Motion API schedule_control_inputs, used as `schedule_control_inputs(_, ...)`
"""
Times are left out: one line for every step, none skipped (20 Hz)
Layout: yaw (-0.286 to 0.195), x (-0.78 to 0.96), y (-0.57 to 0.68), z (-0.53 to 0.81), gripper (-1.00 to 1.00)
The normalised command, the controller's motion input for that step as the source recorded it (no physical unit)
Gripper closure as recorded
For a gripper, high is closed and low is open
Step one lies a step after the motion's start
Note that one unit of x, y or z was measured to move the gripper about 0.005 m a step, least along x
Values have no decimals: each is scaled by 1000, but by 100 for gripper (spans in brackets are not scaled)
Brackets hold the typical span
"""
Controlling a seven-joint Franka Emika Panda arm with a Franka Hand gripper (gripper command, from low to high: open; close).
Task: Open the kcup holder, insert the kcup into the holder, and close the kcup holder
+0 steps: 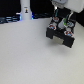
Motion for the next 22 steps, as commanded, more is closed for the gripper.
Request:
schedule_control_inputs(-99,-543,0,0,-100)
schedule_control_inputs(-107,-606,9,0,-100)
schedule_control_inputs(-115,-626,0,0,-100)
schedule_control_inputs(-122,-614,0,0,-100)
schedule_control_inputs(-142,-674,0,0,-100)
schedule_control_inputs(-167,-737,0,0,-100)
schedule_control_inputs(-175,-717,-14,0,-100)
schedule_control_inputs(-172,-649,-23,0,-100)
schedule_control_inputs(-151,-500,-37,66,-100)
schedule_control_inputs(-109,-289,-9,257,-100)
schedule_control_inputs(-90,-151,-3,289,-100)
schedule_control_inputs(-65,-49,0,194,-100)
schedule_control_inputs(-31,-23,0,60,-100)
schedule_control_inputs(-23,-190,-207,9,-100)
schedule_control_inputs(0,-33,-122,75,-100)
schedule_control_inputs(21,221,-200,260,-100)
schedule_control_inputs(43,548,-410,294,-100)
schedule_control_inputs(41,561,-405,287,-100)
schedule_control_inputs(36,582,-329,203,-100)
schedule_control_inputs(40,589,-266,205,-100)
schedule_control_inputs(38,590,-217,180,-100)
schedule_control_inputs(41,609,-217,185,-100)
